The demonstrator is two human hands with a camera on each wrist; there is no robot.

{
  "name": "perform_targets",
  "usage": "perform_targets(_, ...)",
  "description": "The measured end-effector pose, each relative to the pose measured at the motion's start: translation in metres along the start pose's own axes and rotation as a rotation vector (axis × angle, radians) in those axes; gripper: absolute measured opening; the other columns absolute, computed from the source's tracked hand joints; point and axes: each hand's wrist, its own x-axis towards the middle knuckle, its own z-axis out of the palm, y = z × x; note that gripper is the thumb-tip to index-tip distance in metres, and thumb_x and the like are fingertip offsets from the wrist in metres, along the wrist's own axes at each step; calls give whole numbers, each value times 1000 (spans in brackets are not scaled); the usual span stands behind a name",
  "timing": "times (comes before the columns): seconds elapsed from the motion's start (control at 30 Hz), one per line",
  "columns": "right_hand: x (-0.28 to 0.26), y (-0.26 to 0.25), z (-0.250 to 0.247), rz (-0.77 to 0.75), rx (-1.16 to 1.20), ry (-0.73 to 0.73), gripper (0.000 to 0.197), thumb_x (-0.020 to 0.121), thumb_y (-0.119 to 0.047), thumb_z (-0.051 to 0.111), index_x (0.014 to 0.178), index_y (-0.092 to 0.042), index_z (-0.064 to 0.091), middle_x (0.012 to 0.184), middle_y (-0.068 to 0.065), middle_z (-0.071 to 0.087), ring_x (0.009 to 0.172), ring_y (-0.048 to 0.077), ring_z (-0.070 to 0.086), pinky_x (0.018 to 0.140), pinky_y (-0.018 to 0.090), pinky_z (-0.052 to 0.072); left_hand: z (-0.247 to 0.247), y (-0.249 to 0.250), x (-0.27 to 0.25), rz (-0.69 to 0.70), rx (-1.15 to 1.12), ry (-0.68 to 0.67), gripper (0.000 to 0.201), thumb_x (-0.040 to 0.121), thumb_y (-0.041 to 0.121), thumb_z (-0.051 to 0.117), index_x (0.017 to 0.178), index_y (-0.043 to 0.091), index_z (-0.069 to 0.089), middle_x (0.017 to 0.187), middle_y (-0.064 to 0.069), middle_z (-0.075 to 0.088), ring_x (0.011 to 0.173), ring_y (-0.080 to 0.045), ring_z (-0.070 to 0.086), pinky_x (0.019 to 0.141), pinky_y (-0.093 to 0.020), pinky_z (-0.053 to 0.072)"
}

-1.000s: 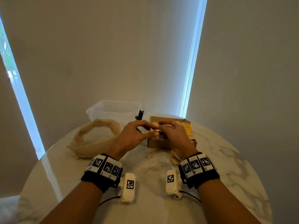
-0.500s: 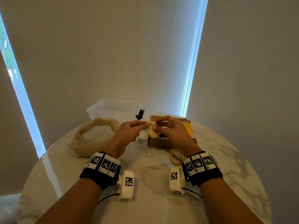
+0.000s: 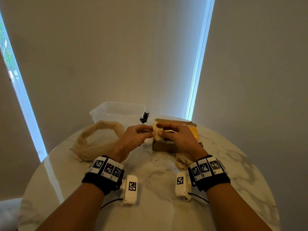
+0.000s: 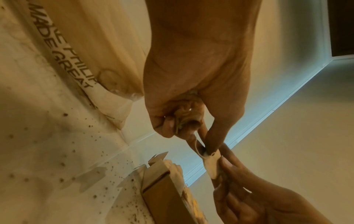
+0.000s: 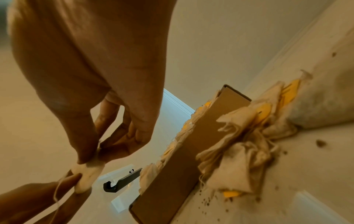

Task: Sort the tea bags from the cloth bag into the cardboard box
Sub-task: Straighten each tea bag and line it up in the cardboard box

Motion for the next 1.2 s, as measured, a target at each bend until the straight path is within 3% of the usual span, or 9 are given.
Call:
perform_targets(0.13,1,2,-1,-4,-47,6,30,94,-14,80,117,-33,80,109,-9,80,96,7,77,84,27,64,0,1,-1,54,44,-8,23,98,22,74,121,23,76,111,9,74,96,-5,64,73,-16,46)
perform_targets(0.23,0,2,-1,-27,-55,14,30,94,-20,81,115,-40,76,106,-14,79,94,2,75,75,19,61,0,1,-1,86,71,-10,20,98,20,74,117,23,77,107,10,74,94,-3,64,75,-17,45)
perform_targets(0.47,1,3,-2,6,-155,31,24,92,-26,82,116,-27,81,101,-10,78,85,4,73,74,22,62,-3,0,2,117,112,9,28,95,30,77,122,34,71,108,16,73,100,2,65,99,-34,52)
perform_targets(0.57,1,3,-2,17,-156,25,23,93,-28,82,116,-25,82,104,-9,78,89,9,73,73,21,59,-4,-1,4,124,125,-9,37,94,45,75,130,41,66,113,20,69,104,3,61,94,-31,50)
perform_targets(0.7,2,1,-3,64,-200,16,19,92,-33,83,111,-31,83,108,-9,78,101,15,72,81,33,63,-6,-10,8,196,181,41,13,95,37,75,107,40,74,103,21,73,98,6,65,86,-16,45)
perform_targets(0.8,2,-6,-6,19,-285,-19,24,92,-31,82,116,-28,79,106,-15,75,96,8,71,70,18,59,-7,-12,9,187,163,48,12,93,34,78,106,34,77,101,18,75,96,5,68,77,-9,47)
perform_targets(0.87,5,-14,-10,-10,-345,-54,25,90,-30,84,114,-27,76,108,-14,75,97,6,72,73,17,57,-7,-12,9,179,141,53,11,93,32,79,104,33,78,96,20,76,94,6,69,73,-5,48)
perform_targets(1.03,18,-41,-8,-42,-636,-254,18,86,-23,88,87,-36,75,91,-17,75,89,2,70,80,21,51,-5,-11,8,147,88,49,19,93,32,79,111,27,81,97,19,76,93,4,69,75,-10,48)
perform_targets(1.2,40,-75,-21,-41,-821,-264,14,88,-19,86,94,-30,80,98,-12,77,90,0,68,83,20,51,-7,-10,6,93,11,82,21,97,42,73,112,28,77,104,16,75,90,2,66,70,-13,47)
